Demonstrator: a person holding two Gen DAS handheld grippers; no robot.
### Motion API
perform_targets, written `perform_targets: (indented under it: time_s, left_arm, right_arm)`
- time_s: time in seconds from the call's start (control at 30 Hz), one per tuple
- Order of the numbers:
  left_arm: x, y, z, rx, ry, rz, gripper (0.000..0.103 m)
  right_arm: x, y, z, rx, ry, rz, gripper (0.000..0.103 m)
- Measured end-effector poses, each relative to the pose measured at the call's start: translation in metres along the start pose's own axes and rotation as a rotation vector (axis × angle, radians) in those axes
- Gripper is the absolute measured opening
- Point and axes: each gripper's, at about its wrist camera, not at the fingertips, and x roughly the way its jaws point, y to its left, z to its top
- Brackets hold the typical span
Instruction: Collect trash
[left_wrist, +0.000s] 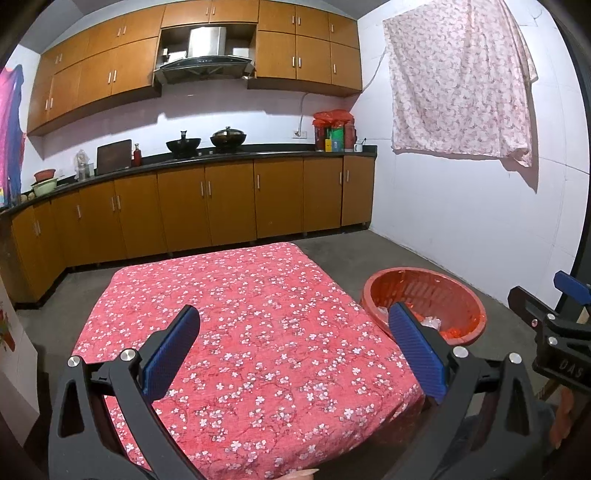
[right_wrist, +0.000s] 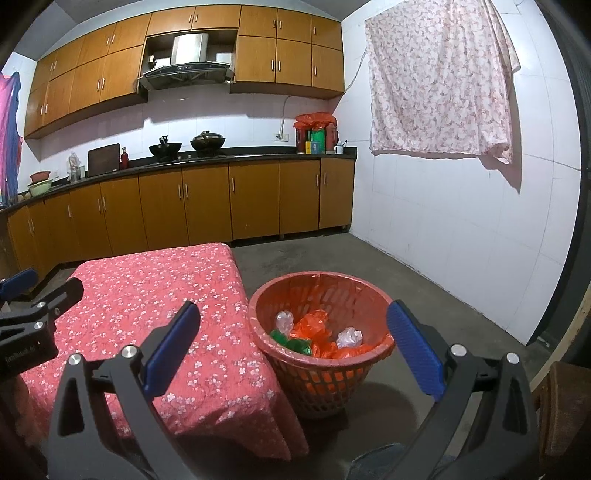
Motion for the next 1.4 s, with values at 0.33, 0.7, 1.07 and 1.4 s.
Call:
perform_targets:
  time_s: [0.33, 0.7, 1.07, 1.4]
  left_arm:
    - [0.001, 0.001, 0.0007, -0.003, 0.01, -0.006, 0.101]
    - [0.0009, -0.0004, 0.0009, -0.002, 0.011, -0.006, 0.101]
    - [0.0008, 0.0004, 0.0013, -0.003, 0.011, -0.008, 0.101]
    - [0.0009, 0.0, 0.0013, -0.003, 0.011, -0.008, 0.101]
  right_arm:
    - [0.0003, -0.0017, -0.0082, 0.017, 0.012, 0.004, 0.099]
    - [0.0, -0.0018, -0.0067, 0.019, 0.012, 0.006, 0.099]
    - [-0.0003, -0.001, -0.0066, 0.021, 0.012, 0.006, 0.099]
    - [-0.0006, 0.001, -0.0062, 0.021, 0.014, 0.008, 0.099]
